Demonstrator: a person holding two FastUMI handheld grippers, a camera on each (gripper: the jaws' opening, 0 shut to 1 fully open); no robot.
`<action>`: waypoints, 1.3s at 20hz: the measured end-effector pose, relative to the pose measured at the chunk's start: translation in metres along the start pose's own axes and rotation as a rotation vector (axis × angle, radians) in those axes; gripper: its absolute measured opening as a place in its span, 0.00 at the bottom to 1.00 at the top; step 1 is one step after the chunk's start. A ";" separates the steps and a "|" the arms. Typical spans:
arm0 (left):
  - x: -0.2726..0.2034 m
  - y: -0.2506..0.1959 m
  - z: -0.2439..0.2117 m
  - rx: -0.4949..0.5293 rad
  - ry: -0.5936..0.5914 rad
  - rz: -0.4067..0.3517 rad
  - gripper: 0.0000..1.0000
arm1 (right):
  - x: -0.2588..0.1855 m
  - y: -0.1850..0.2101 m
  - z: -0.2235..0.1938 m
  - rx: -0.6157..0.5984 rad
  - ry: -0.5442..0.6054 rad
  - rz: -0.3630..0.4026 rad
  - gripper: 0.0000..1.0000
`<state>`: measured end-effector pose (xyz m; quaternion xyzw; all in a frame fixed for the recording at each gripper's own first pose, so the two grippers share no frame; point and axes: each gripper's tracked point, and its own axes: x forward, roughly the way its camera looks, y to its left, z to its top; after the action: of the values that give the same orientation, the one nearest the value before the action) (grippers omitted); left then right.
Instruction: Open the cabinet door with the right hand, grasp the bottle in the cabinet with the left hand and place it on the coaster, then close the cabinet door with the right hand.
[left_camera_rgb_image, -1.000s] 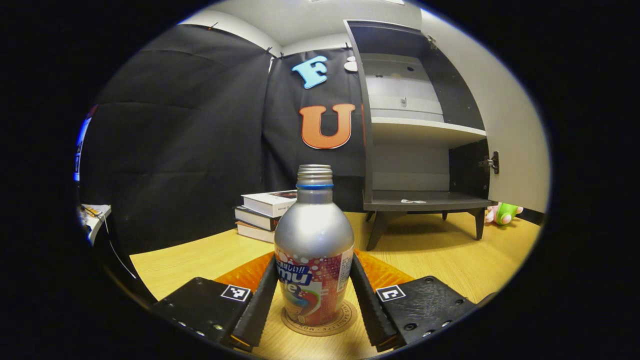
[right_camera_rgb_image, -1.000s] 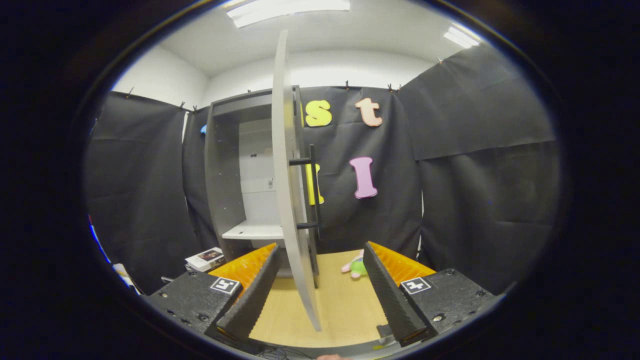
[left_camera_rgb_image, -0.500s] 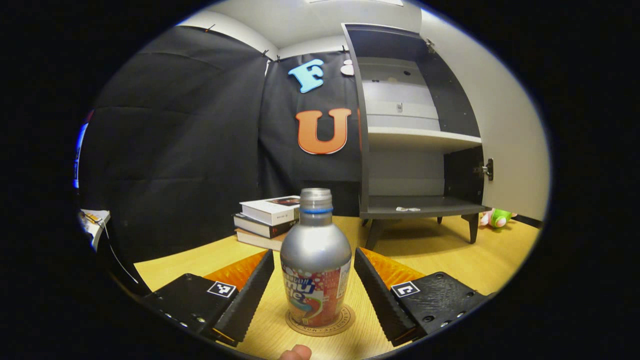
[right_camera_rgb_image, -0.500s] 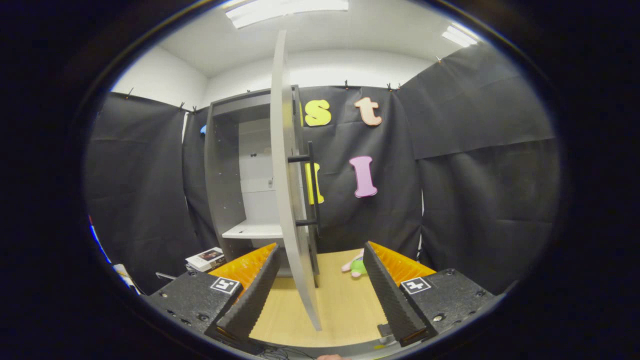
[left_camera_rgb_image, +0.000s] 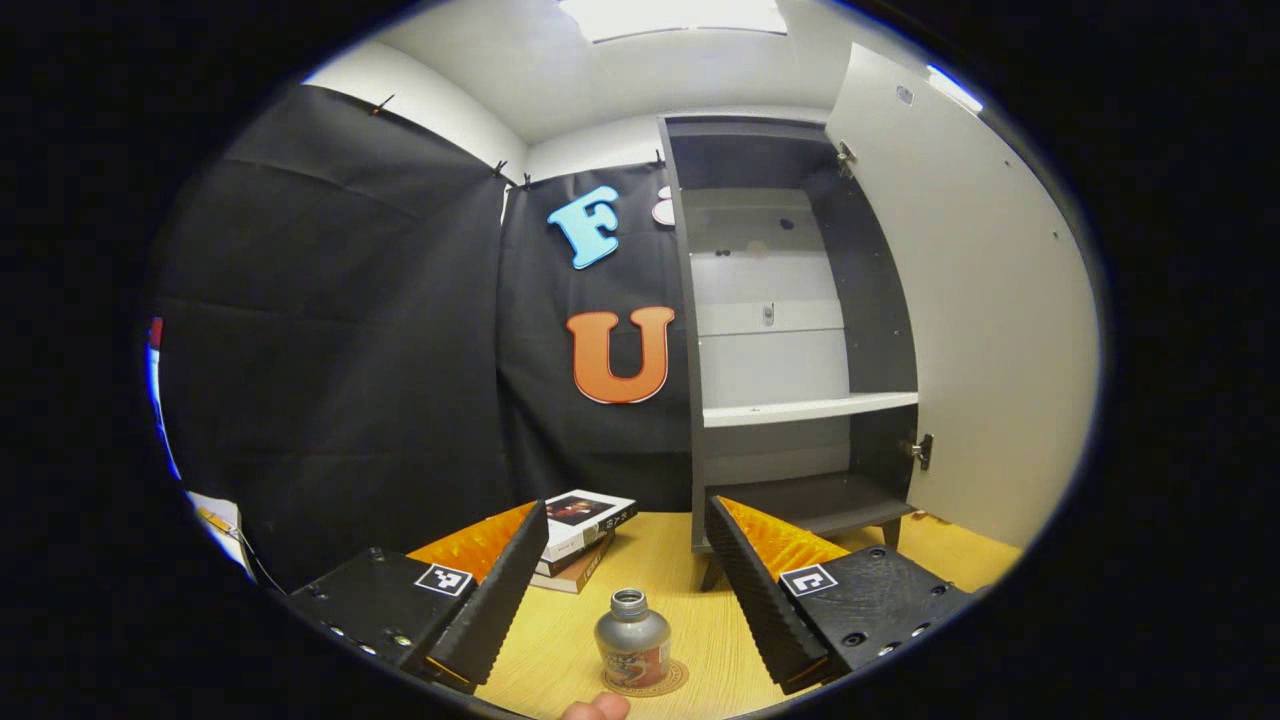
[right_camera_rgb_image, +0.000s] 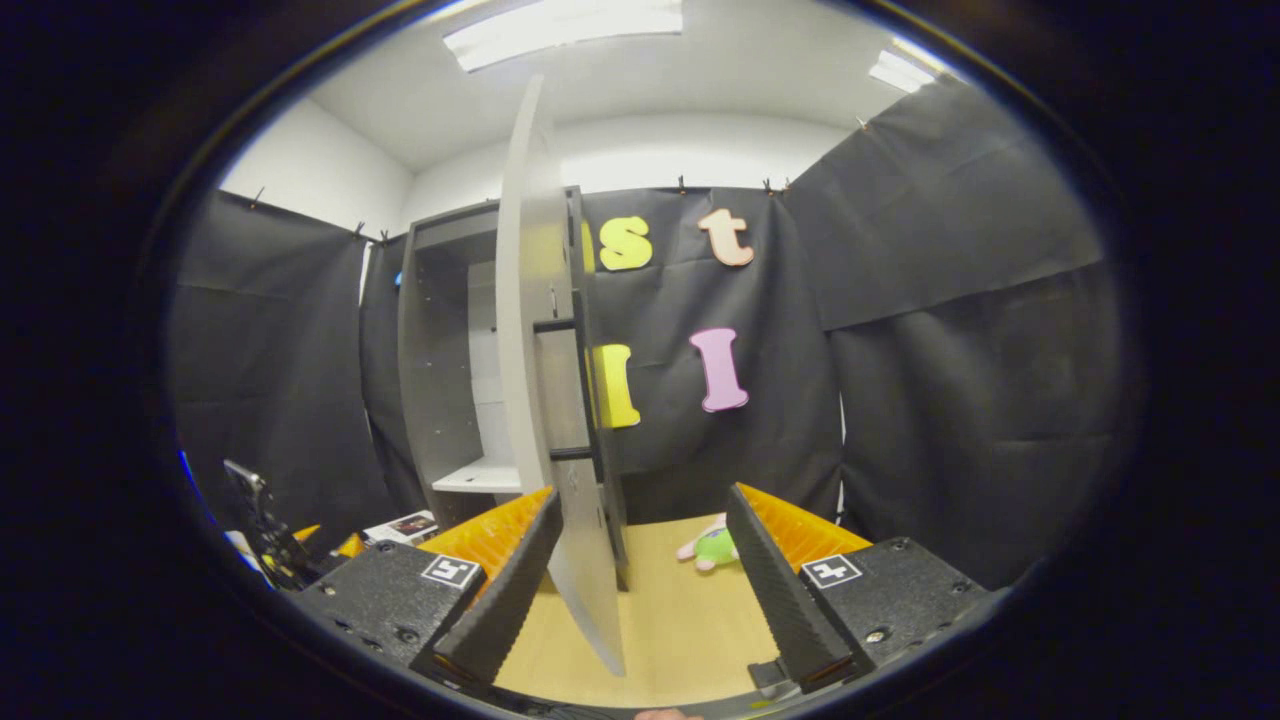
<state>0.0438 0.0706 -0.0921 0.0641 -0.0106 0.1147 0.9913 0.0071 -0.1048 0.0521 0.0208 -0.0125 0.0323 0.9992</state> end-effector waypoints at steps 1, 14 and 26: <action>-0.004 -0.004 0.011 -0.002 0.002 -0.011 0.96 | 0.004 -0.002 0.002 -0.001 -0.009 0.005 1.00; -0.046 -0.061 0.112 0.005 -0.026 -0.134 0.96 | 0.074 -0.031 0.034 0.076 -0.059 0.074 0.98; -0.055 -0.059 0.101 0.005 -0.002 -0.130 0.96 | 0.078 0.009 0.032 0.023 -0.027 0.189 0.96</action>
<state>0.0027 -0.0116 -0.0018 0.0675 -0.0074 0.0498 0.9964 0.0832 -0.0922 0.0867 0.0317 -0.0276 0.1264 0.9911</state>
